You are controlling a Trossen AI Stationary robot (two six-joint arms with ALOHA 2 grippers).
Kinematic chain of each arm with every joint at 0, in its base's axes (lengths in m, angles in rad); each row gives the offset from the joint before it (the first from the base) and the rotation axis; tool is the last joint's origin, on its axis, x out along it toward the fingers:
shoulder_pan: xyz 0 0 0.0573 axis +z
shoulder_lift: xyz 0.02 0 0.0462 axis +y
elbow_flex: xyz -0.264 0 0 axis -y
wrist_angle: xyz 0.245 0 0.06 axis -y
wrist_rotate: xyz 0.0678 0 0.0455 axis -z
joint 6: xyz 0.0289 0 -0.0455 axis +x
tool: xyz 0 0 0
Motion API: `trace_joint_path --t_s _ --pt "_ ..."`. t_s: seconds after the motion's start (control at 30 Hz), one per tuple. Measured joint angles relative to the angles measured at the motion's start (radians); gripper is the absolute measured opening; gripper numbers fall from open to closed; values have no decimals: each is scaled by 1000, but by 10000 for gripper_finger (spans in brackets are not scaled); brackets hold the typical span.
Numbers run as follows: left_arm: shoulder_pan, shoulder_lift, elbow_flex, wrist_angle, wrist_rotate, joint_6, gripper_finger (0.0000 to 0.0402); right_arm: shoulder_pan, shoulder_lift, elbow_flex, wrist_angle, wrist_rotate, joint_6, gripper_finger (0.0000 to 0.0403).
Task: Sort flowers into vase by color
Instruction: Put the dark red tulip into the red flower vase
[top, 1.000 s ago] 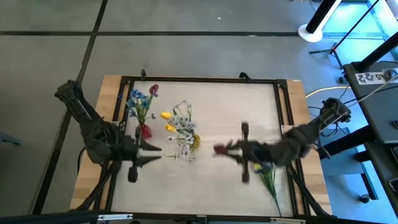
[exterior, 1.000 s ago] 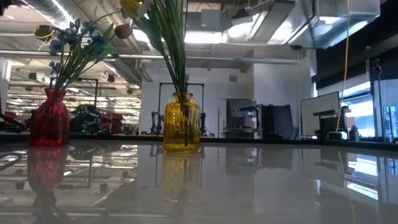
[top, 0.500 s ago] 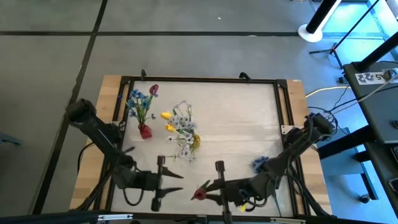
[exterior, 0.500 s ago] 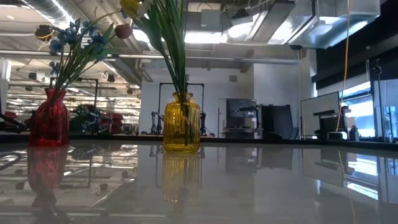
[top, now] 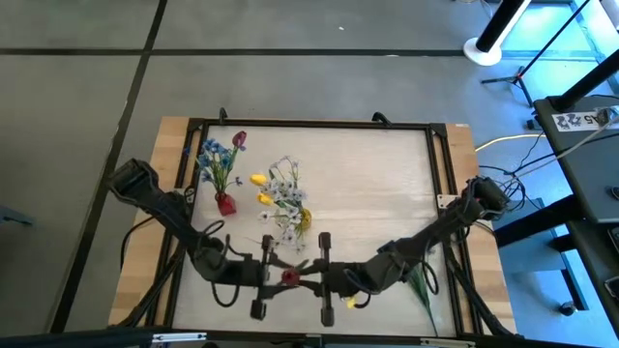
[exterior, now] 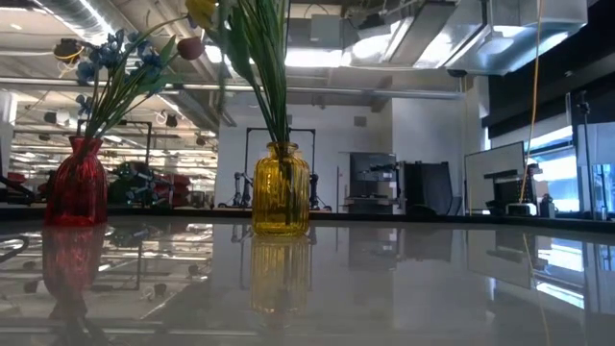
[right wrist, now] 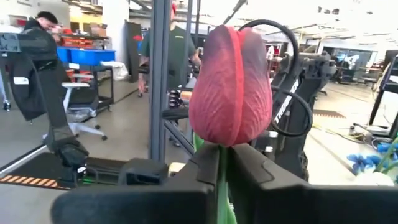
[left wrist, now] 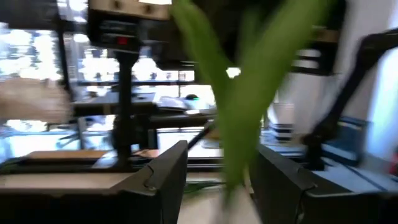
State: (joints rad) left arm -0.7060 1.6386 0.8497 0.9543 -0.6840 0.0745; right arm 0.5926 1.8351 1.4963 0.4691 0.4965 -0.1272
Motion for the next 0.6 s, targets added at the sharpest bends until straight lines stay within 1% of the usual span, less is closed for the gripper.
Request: trace_joint_path --t_s 0.07,0.13,0.23,0.33,0.37,0.47,0.53,0.6 --pt "9 0 0 0 -46 8 155 0 0 0 -8 18 -2 24" --pt "7 0 0 0 -113 14 136 0 0 0 -28 42 -12 26" --pt "-5 -7 0 -2 -201 21 86 0 0 0 -50 118 -18 34" --pt "-15 -13 0 -1 -222 40 22 0 0 0 -65 136 -49 55" --pt "-18 -13 0 -3 -219 40 13 -1 0 0 -70 137 -55 67" --pt "-35 -13 0 0 -171 41 11 2 0 0 -94 130 -57 113" --pt "-52 -13 5 -4 -144 42 7 4 0 0 -109 122 -58 150" --pt "-75 -14 13 -6 -143 65 5 18 -1 0 -118 121 -58 191"
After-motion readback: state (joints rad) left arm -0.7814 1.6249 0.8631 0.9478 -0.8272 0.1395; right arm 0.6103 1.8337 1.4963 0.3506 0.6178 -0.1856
